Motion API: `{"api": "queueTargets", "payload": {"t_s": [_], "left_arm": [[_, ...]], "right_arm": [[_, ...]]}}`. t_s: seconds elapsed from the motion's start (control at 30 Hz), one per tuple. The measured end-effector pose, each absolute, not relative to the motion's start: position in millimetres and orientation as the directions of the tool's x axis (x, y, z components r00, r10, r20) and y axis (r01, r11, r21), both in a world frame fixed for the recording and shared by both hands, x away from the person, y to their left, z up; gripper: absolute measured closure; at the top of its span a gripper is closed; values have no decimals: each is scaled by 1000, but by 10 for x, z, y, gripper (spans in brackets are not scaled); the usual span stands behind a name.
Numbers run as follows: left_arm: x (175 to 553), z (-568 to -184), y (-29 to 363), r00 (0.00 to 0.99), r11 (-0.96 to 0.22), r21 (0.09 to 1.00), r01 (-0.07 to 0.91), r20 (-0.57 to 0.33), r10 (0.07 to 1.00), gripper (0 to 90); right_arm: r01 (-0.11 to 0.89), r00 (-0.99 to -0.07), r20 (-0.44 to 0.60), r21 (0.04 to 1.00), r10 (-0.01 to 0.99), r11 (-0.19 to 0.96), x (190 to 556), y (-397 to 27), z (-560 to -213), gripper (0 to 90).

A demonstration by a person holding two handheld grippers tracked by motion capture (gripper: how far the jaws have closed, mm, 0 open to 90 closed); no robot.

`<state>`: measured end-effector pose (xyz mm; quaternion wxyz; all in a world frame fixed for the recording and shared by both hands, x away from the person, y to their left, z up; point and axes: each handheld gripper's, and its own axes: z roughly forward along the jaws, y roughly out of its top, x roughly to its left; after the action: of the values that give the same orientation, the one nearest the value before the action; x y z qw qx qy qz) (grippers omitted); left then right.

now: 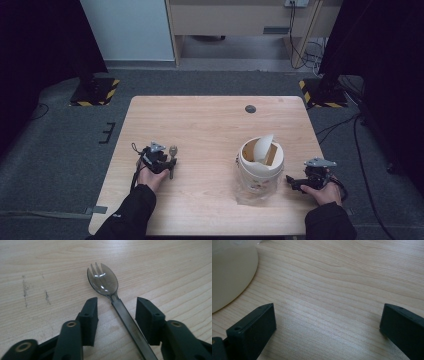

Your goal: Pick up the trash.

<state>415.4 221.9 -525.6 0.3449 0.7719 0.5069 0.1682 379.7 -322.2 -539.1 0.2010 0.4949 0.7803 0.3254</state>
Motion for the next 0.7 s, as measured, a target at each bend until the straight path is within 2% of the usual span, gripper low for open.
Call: {"api": "queueTargets", "payload": {"t_s": [0.23, 0.27, 0.33, 0.6, 0.7], "left_arm": [[4145, -5255, 2234, 425, -258, 703, 663, -70, 902, 711], [4143, -5255, 2237, 427, -262, 703, 661, -66, 902, 711], [4144, -5257, 2244, 428, -259, 702, 663, -72, 901, 787], [4146, -5247, 2251, 426, -251, 699, 670, -84, 901, 795], [4134, -5170, 2263, 435, -239, 730, 641, -88, 896, 795]], "right_arm": [[641, -432, 9, 707, 902, 300, 3799, -3223, -5391, 8], [641, -432, 9, 707, 902, 300, 3799, -3223, -5391, 8], [641, -432, 8, 706, 902, 301, 3799, -3224, -5391, 8], [641, -433, 9, 706, 902, 301, 3799, -3224, -5391, 8], [640, -431, 10, 708, 902, 299, 3799, -3228, -5390, 15]]}}
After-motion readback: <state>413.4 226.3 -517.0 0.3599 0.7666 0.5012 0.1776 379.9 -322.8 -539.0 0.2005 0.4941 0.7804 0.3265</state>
